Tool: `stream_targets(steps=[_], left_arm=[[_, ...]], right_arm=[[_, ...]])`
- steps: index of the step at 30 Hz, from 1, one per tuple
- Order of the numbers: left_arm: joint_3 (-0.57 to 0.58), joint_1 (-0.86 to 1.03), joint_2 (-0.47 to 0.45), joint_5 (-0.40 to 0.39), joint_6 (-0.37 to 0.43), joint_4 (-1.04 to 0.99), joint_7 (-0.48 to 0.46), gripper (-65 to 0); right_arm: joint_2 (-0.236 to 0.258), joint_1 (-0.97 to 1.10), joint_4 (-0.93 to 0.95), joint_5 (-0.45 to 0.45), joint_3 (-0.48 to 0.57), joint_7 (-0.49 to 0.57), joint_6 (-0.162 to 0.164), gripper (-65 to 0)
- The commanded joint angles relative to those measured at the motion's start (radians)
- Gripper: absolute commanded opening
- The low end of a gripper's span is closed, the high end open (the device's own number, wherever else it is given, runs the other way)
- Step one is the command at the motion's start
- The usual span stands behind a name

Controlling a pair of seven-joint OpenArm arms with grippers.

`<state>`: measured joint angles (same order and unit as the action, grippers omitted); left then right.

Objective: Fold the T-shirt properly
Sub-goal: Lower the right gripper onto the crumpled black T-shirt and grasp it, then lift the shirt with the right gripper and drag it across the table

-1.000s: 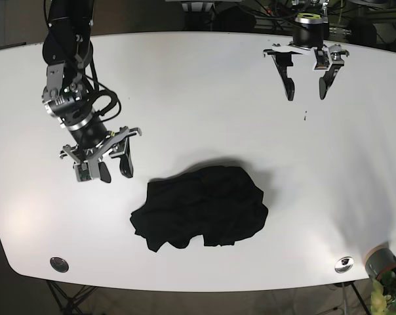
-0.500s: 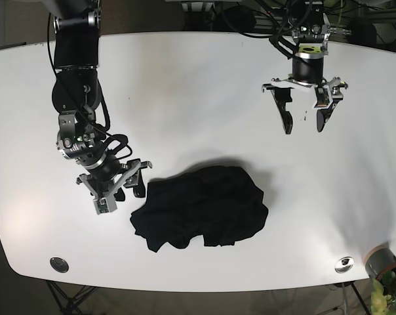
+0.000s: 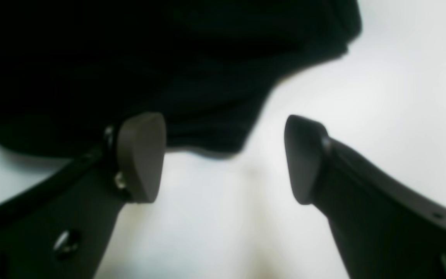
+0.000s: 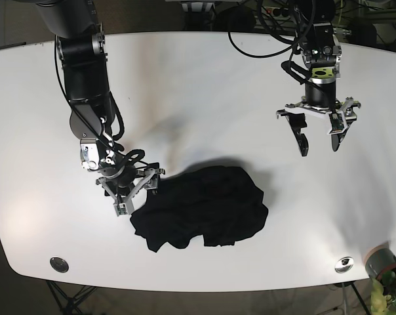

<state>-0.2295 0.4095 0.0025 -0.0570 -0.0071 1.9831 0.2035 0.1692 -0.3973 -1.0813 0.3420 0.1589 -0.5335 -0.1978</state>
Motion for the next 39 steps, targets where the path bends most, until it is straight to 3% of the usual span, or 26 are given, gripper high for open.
stream_targets(steps=[1, 6, 20, 22, 28, 30, 39], left_arm=[[-0.003, -0.013, -0.016, -0.001, 0.0, 0.018, -0.029, -22.9], [-0.001, -0.016, -0.026, -0.001, 0.0, 0.009, -0.029, -22.9], [-0.005, -0.016, -0.028, -0.001, 0.0, 0.005, -0.029, -22.9], [-0.005, -0.016, -0.028, -0.001, 0.0, 0.005, -0.029, -22.9], [0.0, -0.016, -0.063, -0.004, 0.0, 0.005, -0.029, -22.9], [0.0, -0.016, -0.069, -0.005, 0.0, 0.005, -0.029, -22.9], [0.002, -0.017, -0.069, -0.005, 0.0, -0.011, -0.029, -22.9]], right_arm=[[0.006, -0.048, 0.029, 0.001, 0.018, 0.059, -0.004, -19.0], [0.006, -0.075, 0.129, 0.013, 0.049, 0.102, -0.006, -19.0], [-0.069, -0.081, 0.269, 0.001, 0.051, 0.224, -0.006, -19.5], [-0.069, -0.079, 0.27, 0.001, 0.051, 0.23, -0.006, -23.3], [-0.07, -0.073, 0.266, 0.006, 0.051, 0.23, -0.006, -56.3], [-0.07, -0.073, 0.264, 0.004, 0.049, 0.229, -0.001, -62.6], [-0.041, 0.047, -0.001, 0.009, 0.044, 0.117, 0.002, -62.8]])
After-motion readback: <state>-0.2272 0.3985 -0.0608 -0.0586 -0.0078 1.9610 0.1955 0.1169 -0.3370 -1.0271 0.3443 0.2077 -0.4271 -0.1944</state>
